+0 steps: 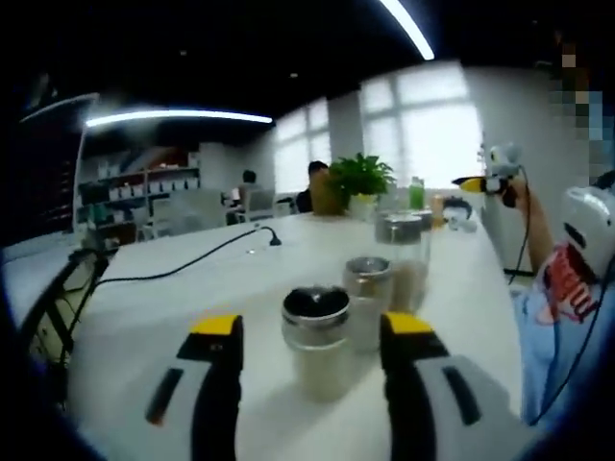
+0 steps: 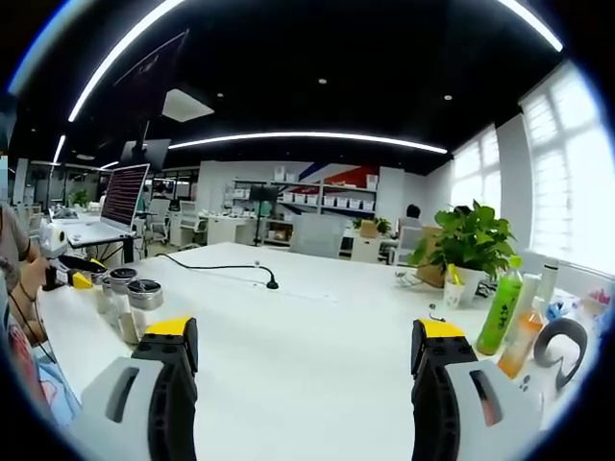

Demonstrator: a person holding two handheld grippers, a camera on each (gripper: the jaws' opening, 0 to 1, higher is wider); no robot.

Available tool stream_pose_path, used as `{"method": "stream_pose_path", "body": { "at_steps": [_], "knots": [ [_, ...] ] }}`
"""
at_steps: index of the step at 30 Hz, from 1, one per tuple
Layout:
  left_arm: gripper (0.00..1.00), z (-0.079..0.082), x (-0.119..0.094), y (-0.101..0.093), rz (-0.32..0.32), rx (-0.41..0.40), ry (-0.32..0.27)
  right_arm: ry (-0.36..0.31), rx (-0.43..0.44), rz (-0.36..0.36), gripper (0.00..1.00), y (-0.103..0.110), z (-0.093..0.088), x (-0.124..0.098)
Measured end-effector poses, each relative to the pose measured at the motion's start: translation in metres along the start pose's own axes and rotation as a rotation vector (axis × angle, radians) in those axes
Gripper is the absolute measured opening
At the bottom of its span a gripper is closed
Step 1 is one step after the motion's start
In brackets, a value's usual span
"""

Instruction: Rotate the seasoning bottle until the label or dispensing opening points toward the visible target arrow and the bottle remains upright within the marked orientation range

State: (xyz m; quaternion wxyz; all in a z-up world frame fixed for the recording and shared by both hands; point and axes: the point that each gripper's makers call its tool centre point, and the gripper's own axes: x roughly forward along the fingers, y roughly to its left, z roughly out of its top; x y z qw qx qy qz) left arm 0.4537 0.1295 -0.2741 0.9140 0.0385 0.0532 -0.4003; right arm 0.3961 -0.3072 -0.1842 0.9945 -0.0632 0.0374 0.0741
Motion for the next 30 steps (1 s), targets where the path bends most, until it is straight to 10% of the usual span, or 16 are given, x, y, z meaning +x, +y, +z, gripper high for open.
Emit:
{"method": "stream_pose_path", "body": {
  "at_steps": [10, 16, 30],
  "knots": [
    [0.52, 0.022, -0.005, -0.003, 0.126, -0.088, -0.091, -0.011, -0.002, 0.000, 0.96, 0.002, 0.003, -0.002],
    [0.52, 0.019, -0.013, 0.015, 0.321, -0.028, -0.093, -0.010, -0.005, -0.006, 0.96, 0.000, 0.004, -0.002],
    [0.51, 0.012, 0.002, 0.005, 0.380, -0.106, -0.194, -0.014, -0.007, -0.009, 0.96, 0.002, 0.004, -0.004]
  ]
}}
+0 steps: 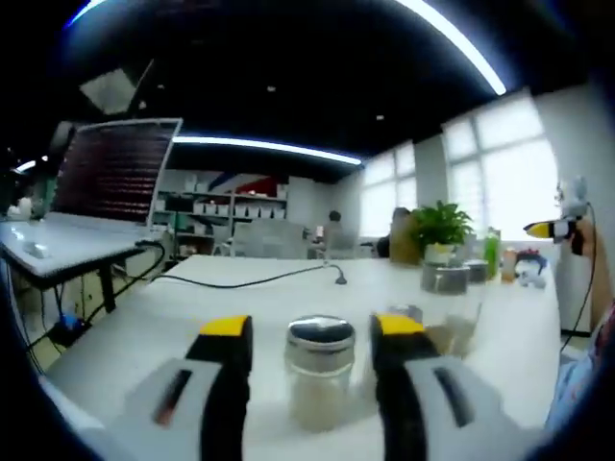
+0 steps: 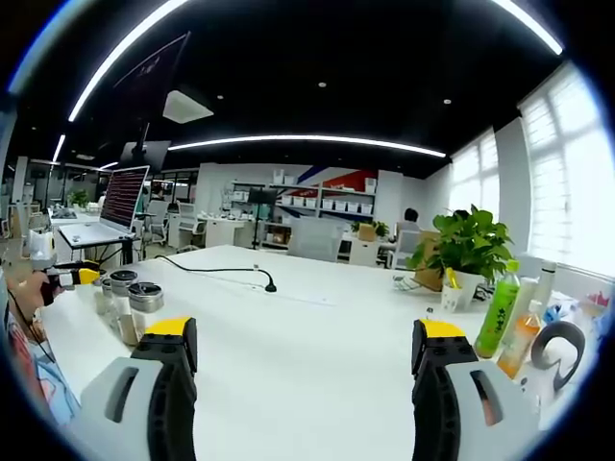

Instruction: Rotate the seasoning bottle until the label or dispensing opening points toward the visible target arrow and the bottle remains upright within the marked orientation range

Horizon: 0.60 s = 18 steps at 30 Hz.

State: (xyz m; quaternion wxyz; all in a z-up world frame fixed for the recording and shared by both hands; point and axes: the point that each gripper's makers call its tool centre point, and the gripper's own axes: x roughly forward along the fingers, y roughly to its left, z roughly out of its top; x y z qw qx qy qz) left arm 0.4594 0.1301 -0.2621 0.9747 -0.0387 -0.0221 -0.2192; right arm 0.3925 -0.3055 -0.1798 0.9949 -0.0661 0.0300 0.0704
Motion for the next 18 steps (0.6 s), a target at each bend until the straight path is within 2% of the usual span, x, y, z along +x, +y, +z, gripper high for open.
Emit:
{"method": "stream_pose_path", "body": {
  "at_steps": [2, 4, 5, 11, 13, 15, 18],
  "knots": [
    [0.48, 0.000, 0.000, 0.000, 0.020, 0.030, -0.014, 0.002, 0.001, -0.001, 0.96, 0.000, 0.000, 0.000],
    [0.44, 0.000, 0.001, -0.004, 0.003, 0.024, -0.019, -0.002, 0.003, -0.001, 0.96, 0.000, 0.000, 0.000],
    [0.42, 0.001, 0.002, -0.009, -0.025, -0.017, -0.030, -0.004, 0.006, 0.000, 0.96, 0.000, 0.001, 0.000],
    [0.39, 0.000, 0.007, -0.007, -0.019, -0.005, -0.035, -0.009, 0.005, 0.000, 0.96, -0.001, 0.002, -0.001],
    [0.39, -0.002, 0.009, -0.008, -0.024, 0.006, -0.026, -0.003, 0.010, 0.002, 0.96, 0.000, 0.000, 0.000],
    [0.39, -0.008, 0.012, -0.007, -0.021, 0.021, 0.017, 0.000, 0.013, 0.004, 0.96, 0.000, -0.002, 0.001],
    [0.37, -0.008, 0.013, -0.007, -0.022, 0.036, 0.014, -0.002, 0.023, -0.007, 0.94, -0.004, -0.002, 0.002]
  ]
}}
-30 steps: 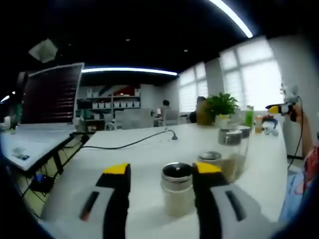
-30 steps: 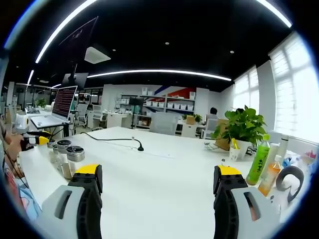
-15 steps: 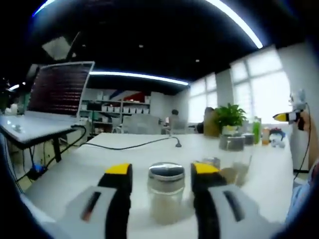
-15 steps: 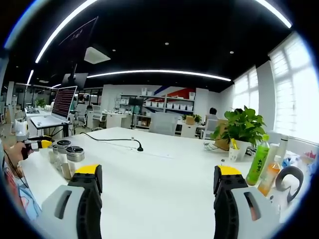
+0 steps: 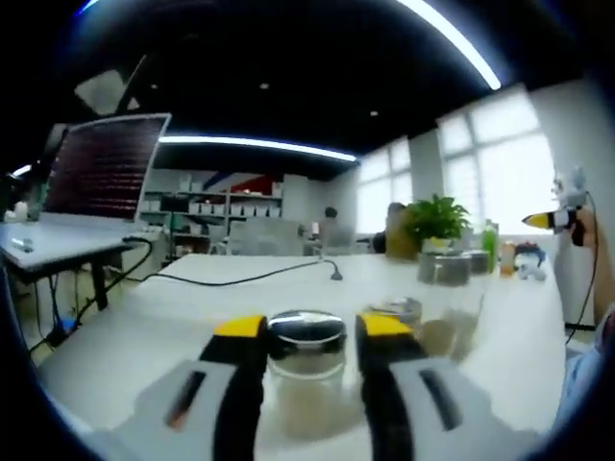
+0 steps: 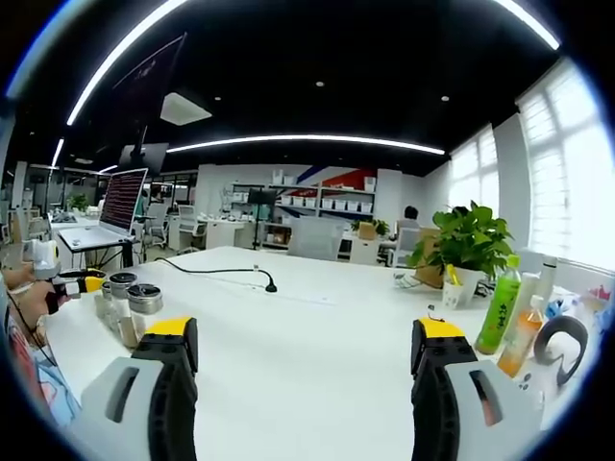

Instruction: Rotate the seasoning bottle until the label or dispensing opening points toward the visible target arrow and the bottle remains upright within the marked orientation range

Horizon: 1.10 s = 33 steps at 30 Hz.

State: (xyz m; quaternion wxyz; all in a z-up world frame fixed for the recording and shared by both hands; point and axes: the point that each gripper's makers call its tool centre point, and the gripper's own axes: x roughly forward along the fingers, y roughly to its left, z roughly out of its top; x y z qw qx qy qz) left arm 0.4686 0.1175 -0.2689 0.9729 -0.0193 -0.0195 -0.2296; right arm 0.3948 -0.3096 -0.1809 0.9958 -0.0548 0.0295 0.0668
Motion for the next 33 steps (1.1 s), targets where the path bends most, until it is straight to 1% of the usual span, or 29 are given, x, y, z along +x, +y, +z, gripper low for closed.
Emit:
{"method": "stream_pose_path", "body": {
  "at_steps": [1, 4, 7, 9, 10, 12, 13, 15, 16, 20, 25, 28, 33],
  "knots": [
    [0.34, 0.000, 0.000, 0.001, 0.005, 0.008, 0.000, 0.001, 0.000, -0.004, 0.95, -0.001, 0.000, 0.000],
    [0.34, 0.001, -0.003, 0.002, 0.001, 0.011, -0.004, -0.001, 0.005, -0.016, 0.98, -0.004, 0.000, -0.001],
    [0.34, 0.001, -0.004, 0.000, -0.016, 0.006, 0.007, 0.001, -0.002, -0.011, 0.97, -0.002, 0.000, -0.001],
    [0.34, 0.000, -0.004, 0.000, -0.028, 0.009, 0.005, 0.001, -0.006, -0.005, 0.97, 0.000, 0.000, -0.001],
    [0.33, 0.000, -0.005, -0.001, -0.034, 0.010, 0.004, -0.002, -0.009, 0.001, 0.97, 0.002, 0.001, -0.002],
    [0.33, 0.000, -0.005, -0.002, -0.042, 0.009, 0.005, -0.025, 0.007, 0.059, 0.97, 0.012, 0.006, -0.003],
    [0.33, 0.000, -0.005, -0.002, -0.045, 0.009, 0.007, -0.032, 0.019, 0.072, 0.97, 0.014, 0.008, -0.004],
    [0.33, 0.000, -0.004, -0.003, -0.054, 0.012, 0.008, -0.030, 0.015, 0.076, 0.98, 0.016, 0.008, -0.003],
    [0.33, 0.000, -0.004, -0.003, -0.057, 0.011, 0.007, -0.020, 0.010, 0.072, 0.98, 0.015, 0.006, -0.002],
    [0.33, -0.001, -0.004, -0.004, -0.063, 0.021, 0.002, -0.021, 0.020, 0.072, 0.99, 0.014, 0.006, -0.002],
    [0.33, -0.002, -0.004, -0.004, -0.081, 0.012, 0.008, -0.035, 0.010, 0.038, 0.99, 0.006, 0.008, -0.005],
    [0.33, -0.002, -0.004, -0.005, -0.095, 0.009, 0.008, -0.045, 0.021, 0.021, 0.99, 0.003, 0.009, -0.005],
    [0.33, -0.003, -0.005, -0.006, -0.112, 0.015, 0.008, -0.053, 0.017, 0.010, 0.99, 0.001, 0.011, -0.007]
  ]
}}
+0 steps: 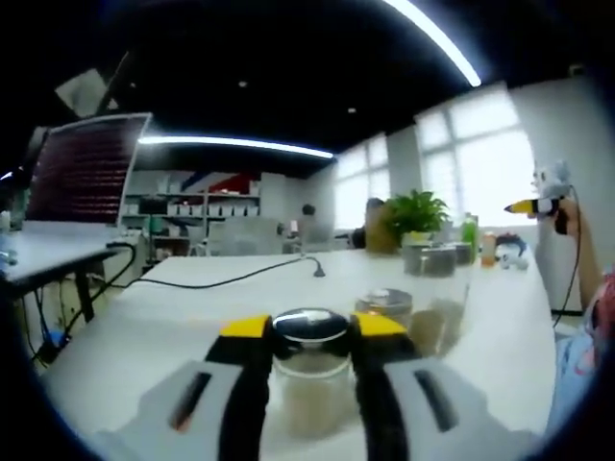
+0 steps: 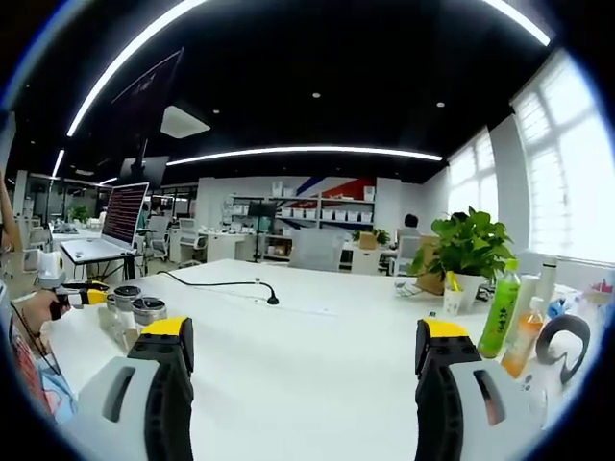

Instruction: Rotate the seasoning bottle until the label or dispensing opening points toward the visible target arrow and the bottle remains upright within the marked orientation range

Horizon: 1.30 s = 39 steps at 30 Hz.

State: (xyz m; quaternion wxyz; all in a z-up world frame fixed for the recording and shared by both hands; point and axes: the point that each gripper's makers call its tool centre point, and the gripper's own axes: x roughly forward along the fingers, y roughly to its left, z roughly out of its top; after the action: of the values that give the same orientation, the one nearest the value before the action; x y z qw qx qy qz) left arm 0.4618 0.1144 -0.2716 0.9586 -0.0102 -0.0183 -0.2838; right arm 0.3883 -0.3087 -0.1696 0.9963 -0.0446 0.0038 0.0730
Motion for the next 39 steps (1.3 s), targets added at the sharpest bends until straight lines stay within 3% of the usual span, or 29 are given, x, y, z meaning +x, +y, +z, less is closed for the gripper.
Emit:
{"method": "stream_pose_path", "body": {
  "at_steps": [7, 10, 18, 39],
  "knots": [
    [0.33, -0.0002, 0.0010, -0.0004, -0.039, -0.008, 0.005, 0.011, 0.010, 0.008, 0.99, 0.0017, -0.0029, 0.0020],
    [0.33, -0.0004, 0.0026, -0.0012, -0.076, -0.028, -0.027, -0.003, 0.008, 0.008, 0.99, 0.0027, 0.0001, 0.0010],
    [0.33, 0.0009, 0.0031, -0.0023, -0.089, -0.016, -0.020, -0.010, 0.019, 0.019, 0.99, 0.0053, 0.0018, 0.0001],
    [0.33, 0.0003, 0.0037, -0.0043, -0.199, -0.013, 0.009, -0.041, 0.035, 0.017, 0.99, 0.0034, 0.0068, 0.0001]
  ]
}}
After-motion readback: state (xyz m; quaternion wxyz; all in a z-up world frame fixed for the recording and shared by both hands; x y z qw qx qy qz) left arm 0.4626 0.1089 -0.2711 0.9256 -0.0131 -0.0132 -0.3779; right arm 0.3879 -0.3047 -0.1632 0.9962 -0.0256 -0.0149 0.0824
